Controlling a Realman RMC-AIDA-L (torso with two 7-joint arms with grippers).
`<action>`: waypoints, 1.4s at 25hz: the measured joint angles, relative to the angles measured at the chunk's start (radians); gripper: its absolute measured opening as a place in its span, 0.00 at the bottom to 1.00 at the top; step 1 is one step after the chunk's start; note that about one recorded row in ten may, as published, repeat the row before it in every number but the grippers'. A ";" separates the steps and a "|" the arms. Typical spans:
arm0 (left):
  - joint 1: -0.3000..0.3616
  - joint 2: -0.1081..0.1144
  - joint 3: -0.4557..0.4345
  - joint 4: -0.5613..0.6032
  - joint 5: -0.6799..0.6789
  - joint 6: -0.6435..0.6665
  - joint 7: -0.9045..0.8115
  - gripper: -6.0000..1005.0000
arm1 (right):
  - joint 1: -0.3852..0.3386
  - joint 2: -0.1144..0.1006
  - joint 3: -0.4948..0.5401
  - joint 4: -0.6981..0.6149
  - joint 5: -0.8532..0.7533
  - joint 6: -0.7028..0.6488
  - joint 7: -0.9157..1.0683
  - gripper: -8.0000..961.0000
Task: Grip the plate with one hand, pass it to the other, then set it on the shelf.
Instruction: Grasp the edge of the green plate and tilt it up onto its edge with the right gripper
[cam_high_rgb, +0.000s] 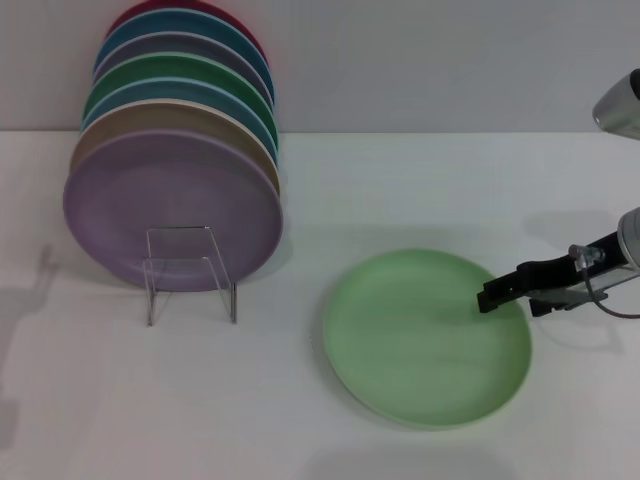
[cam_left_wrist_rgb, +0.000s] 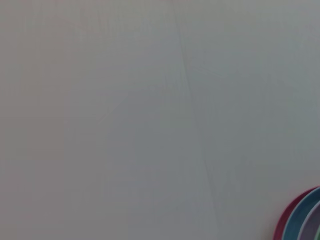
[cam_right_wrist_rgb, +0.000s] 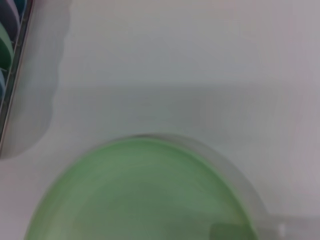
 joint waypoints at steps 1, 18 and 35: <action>-0.001 0.000 0.000 0.000 0.000 0.000 0.000 0.78 | 0.001 0.000 -0.001 -0.005 0.000 0.000 0.000 0.74; -0.010 0.002 -0.001 0.000 0.000 0.000 0.001 0.78 | 0.034 -0.002 -0.051 -0.077 -0.046 -0.021 0.008 0.70; -0.013 0.002 0.000 0.000 0.000 0.000 0.008 0.78 | 0.045 -0.002 -0.074 -0.098 -0.048 -0.030 -0.014 0.34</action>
